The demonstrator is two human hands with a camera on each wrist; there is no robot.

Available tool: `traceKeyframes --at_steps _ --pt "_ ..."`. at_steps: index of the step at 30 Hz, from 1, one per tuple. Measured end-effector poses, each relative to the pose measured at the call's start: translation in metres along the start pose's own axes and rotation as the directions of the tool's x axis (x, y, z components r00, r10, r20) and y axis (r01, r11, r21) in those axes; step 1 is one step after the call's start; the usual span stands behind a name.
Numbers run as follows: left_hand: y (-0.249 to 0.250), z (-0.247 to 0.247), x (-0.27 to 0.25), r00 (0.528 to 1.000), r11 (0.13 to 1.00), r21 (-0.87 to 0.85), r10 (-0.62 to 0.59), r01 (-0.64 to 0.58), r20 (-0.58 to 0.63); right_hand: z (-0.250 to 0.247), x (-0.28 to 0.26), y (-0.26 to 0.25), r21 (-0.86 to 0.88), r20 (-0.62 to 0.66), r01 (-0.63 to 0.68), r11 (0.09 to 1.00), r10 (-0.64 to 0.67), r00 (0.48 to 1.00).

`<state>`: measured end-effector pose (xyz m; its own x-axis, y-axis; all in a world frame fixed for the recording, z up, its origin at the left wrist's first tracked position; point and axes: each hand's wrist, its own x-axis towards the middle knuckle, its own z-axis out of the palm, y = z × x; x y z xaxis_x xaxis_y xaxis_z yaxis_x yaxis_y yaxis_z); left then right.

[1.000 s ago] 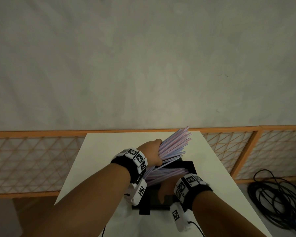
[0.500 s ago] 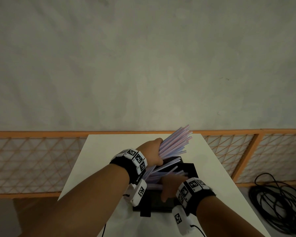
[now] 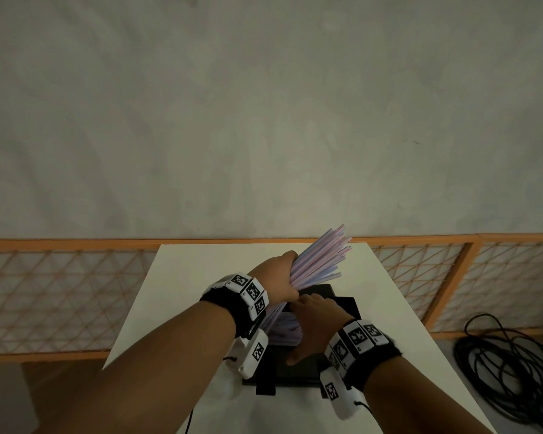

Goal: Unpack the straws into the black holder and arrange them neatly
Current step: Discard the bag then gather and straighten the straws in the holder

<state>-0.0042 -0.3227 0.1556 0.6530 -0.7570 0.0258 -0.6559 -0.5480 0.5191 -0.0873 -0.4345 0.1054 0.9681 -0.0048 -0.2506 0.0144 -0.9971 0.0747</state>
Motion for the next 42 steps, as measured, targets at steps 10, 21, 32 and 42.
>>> traceKeyframes --at_steps 10,21,32,42 --pt "-0.002 0.002 0.002 1.000 1.000 0.024 0.004 -0.004 0.025 0.025 -0.005 0.009 0.206 0.279 -0.184 0.961 0.122 0.953" --pt "0.006 0.031 0.006 0.985 0.954 0.275 0.081 -0.121 0.153 0.026 -0.078 0.078 0.957 -0.283 0.131 0.260 0.731 0.621" --pt "-0.012 0.058 0.004 0.947 0.907 0.408 -0.033 -0.106 0.319 0.038 -0.057 0.039 0.960 -0.230 0.075 0.268 0.611 0.758" --pt "-0.034 0.031 -0.028 0.971 0.938 0.340 -0.017 -0.067 0.239 0.055 -0.056 0.043 0.667 -0.299 -0.132 0.733 0.426 0.854"
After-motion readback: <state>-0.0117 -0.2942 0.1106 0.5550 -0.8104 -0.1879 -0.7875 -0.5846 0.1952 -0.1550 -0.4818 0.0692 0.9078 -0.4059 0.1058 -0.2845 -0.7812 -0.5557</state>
